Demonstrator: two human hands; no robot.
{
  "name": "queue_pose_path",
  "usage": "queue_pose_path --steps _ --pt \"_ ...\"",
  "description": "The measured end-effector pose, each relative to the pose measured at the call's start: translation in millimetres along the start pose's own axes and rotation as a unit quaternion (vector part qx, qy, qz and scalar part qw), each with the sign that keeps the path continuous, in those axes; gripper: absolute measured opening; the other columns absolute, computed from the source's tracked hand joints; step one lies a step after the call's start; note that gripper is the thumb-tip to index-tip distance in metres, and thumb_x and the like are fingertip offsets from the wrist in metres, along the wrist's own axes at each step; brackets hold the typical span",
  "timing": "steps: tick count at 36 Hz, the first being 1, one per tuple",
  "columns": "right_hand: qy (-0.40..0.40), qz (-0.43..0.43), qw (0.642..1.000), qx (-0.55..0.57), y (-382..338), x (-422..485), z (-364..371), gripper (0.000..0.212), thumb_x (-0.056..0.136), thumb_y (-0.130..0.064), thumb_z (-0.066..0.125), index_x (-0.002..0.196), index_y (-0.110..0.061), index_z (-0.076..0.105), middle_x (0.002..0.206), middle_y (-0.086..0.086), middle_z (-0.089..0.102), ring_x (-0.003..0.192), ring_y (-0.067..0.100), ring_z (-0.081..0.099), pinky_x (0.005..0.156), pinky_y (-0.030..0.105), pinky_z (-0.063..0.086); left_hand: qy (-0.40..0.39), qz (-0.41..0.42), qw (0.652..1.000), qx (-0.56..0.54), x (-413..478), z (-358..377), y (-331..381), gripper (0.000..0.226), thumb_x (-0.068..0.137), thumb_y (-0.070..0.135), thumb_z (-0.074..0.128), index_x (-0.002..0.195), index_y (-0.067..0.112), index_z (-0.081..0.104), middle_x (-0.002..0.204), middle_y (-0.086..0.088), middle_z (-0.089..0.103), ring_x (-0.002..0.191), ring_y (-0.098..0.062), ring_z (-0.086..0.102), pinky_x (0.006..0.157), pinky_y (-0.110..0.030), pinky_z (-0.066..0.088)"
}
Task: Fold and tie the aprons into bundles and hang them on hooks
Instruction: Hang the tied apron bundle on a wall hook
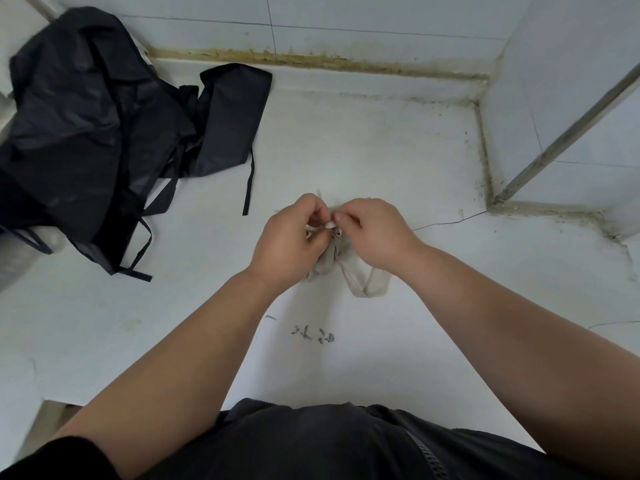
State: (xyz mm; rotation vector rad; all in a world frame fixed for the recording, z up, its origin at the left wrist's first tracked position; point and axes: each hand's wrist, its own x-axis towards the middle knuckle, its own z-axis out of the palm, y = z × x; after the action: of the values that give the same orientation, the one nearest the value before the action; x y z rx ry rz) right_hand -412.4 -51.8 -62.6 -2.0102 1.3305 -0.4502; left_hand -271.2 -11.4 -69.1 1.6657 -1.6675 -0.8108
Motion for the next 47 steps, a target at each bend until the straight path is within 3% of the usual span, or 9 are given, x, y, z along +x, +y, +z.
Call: queue_pose_path --steps 6,10,17,23,28,31,35,39,47 --pt "-0.071 -0.083 0.985 -0.132 1.5 0.0 -5.6 0.034 0.097 -0.013 0.04 0.068 -0.024 0.029 0.067 -0.007 0.032 0.075 0.022 0.041 0.064 0.029 0.025 0.023 0.004 1.0 -0.009 -0.1 -0.9 -0.9 0.016 0.089 0.011 0.063 0.085 0.022 0.051 0.079 0.016 0.06 0.079 -0.001 0.059 0.076 -0.023 0.049" --pt "-0.07 -0.085 0.983 -0.145 1.0 1.5 -5.1 0.032 0.099 -0.018 0.039 0.068 -0.021 0.031 0.066 -0.008 0.032 0.072 0.022 0.041 0.064 0.031 0.03 0.047 -0.008 0.999 -0.02 0.4 -0.6 -1.6 0.017 0.087 0.01 0.063 0.083 0.021 0.052 0.081 0.016 0.061 0.08 0.002 0.059 0.075 -0.02 0.049" --pt "-0.084 0.102 0.975 0.179 1.5 -2.8 -3.4 0.025 0.097 -0.019 0.048 0.074 -0.012 0.051 0.063 -0.007 0.04 0.057 0.006 0.036 0.049 0.013 0.028 0.075 0.072 0.994 0.02 1.8 0.9 -11.1 0.015 0.078 -0.006 0.063 0.083 0.007 0.07 0.09 0.017 0.047 0.075 -0.005 0.052 0.069 -0.021 0.049" --pt "-0.104 0.165 0.949 0.246 3.7 -1.5 -6.8 0.023 0.095 -0.02 0.052 0.072 -0.018 0.055 0.058 -0.011 0.041 0.055 0.006 0.037 0.052 0.019 0.027 0.089 0.123 0.987 0.047 -3.1 7.1 -18.7 0.017 0.076 0.005 0.073 0.092 0.01 0.076 0.095 0.005 0.051 0.084 -0.005 0.052 0.076 -0.006 0.042" --pt "-0.126 0.13 0.968 0.173 5.1 -0.5 -4.8 0.025 0.096 -0.021 0.051 0.082 -0.001 0.056 0.07 0.003 0.043 0.063 0.013 0.037 0.058 0.024 0.032 0.08 0.117 0.986 0.084 -1.8 5.2 -19.4 0.013 0.079 0.017 0.069 0.087 0.008 0.074 0.096 0.006 0.046 0.089 -0.021 0.055 0.071 -0.039 0.055" --pt "-0.109 0.07 0.983 0.129 11.2 -1.2 -3.1 0.033 0.095 -0.021 0.054 0.094 0.012 0.059 0.076 0.012 0.047 0.071 0.018 0.041 0.064 0.027 0.034 0.081 0.112 0.981 0.134 -1.1 -0.4 -18.0 0.01 0.082 0.021 0.069 0.083 0.011 0.071 0.098 0.006 0.038 0.094 -0.011 0.036 0.068 -0.039 0.051" --pt "-0.027 0.023 0.999 0.009 24.1 -3.9 -1.2 0.021 0.095 -0.017 0.054 0.09 -0.004 0.07 0.071 0.003 0.057 0.069 0.015 0.046 0.06 0.023 0.031 0.028 0.045 0.977 0.206 1.0 -10.2 -16.1 0.003 0.085 0.02 0.065 0.086 0.017 0.065 0.1 0.003 0.028 0.096 -0.016 0.03 0.084 -0.033 0.037" --pt "0.032 -0.025 0.997 -0.069 25.2 3.4 5.9 0.023 0.097 -0.015 0.05 0.098 -0.006 0.071 0.091 0.007 0.069 0.083 0.025 0.058 0.066 0.023 0.028 0.013 0.022 0.963 0.268 6.0 -22.6 -15.1 0.005 0.088 0.02 0.058 0.087 0.018 0.063 0.1 0.003 0.025 0.093 -0.014 0.022 0.082 -0.025 0.02" --pt "0.025 -0.011 0.997 -0.077 24.2 13.6 7.7 0.024 0.097 -0.018 0.049 0.1 -0.009 0.072 0.095 0.008 0.071 0.089 0.026 0.061 0.076 0.029 0.04 0.058 0.108 0.914 0.387 -1.8 -26.2 -16.3 0.039 0.075 0.032 0.028 0.066 0.011 0.059 0.08 -0.015 0.045 0.071 -0.032 0.045 0.068 -0.041 0.035"
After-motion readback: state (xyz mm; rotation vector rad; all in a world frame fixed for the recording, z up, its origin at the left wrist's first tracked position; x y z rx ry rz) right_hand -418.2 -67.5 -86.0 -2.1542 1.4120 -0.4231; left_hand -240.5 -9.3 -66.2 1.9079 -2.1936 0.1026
